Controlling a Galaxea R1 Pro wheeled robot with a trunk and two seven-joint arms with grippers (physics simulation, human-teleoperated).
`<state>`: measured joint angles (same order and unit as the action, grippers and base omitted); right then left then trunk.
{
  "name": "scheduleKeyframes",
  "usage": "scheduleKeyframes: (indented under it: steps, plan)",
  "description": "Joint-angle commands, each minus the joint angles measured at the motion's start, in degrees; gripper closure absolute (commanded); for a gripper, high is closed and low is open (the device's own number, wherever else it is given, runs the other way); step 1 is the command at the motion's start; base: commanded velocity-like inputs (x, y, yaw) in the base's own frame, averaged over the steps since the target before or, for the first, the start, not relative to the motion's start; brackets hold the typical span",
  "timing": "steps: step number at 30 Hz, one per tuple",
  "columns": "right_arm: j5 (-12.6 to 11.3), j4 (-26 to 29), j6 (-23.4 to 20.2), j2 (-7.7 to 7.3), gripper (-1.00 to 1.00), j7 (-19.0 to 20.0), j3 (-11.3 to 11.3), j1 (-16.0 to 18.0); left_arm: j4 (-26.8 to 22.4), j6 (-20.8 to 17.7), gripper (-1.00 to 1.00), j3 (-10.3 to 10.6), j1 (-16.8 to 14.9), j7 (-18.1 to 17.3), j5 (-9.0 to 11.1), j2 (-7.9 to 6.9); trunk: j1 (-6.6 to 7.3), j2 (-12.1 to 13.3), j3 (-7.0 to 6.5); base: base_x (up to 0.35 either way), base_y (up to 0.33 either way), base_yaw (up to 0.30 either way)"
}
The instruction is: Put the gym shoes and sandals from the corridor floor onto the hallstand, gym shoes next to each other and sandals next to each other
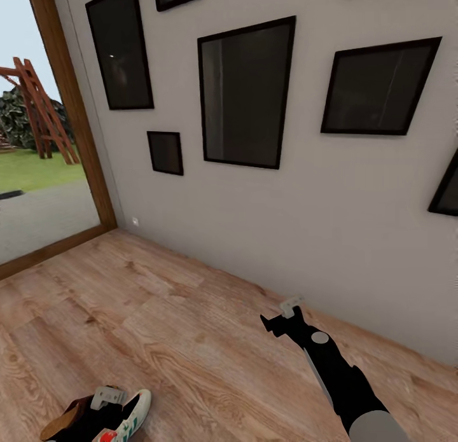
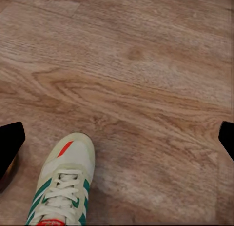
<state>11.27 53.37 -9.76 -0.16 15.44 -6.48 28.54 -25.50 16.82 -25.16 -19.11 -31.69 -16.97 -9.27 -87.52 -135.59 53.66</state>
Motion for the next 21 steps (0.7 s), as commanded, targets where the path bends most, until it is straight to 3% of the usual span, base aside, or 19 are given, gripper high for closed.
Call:
scheduleKeyframes:
  steps: [1,8,17,21]
  plan:
    - [0.58,0.11,-0.26,-0.02,-1.0,0.19,-0.02,0.02,0.01,0.32,-1.0,-0.48,-0.05,-0.3,-0.61,0.04,0.02,-0.03,0.05,-0.15,0.042,-0.031]
    - [0.6,0.13,-0.26,-0.02,-1.0,0.21,-0.02,0.02,0.01,0.32,-1.0,-0.94,-0.05,-0.3,-0.53,-0.02,0.02,-0.03,0.05,-0.196,0.083,-0.01]
    - [0.6,0.16,-0.26,-0.02,-1.0,0.21,-0.02,0.02,0.01,0.26,-1.0,-1.17,-0.13,-0.3,-0.44,-0.04,0.02,-0.03,0.05,-0.017,0.017,0.0]
    - [0.6,0.16,-0.26,-0.02,-1.0,0.21,-0.02,0.02,0.08,0.06,-1.0,-1.16,-0.12,-0.3,-0.43,0.0,0.02,-0.03,0.05,-0.001,0.205,0.0]
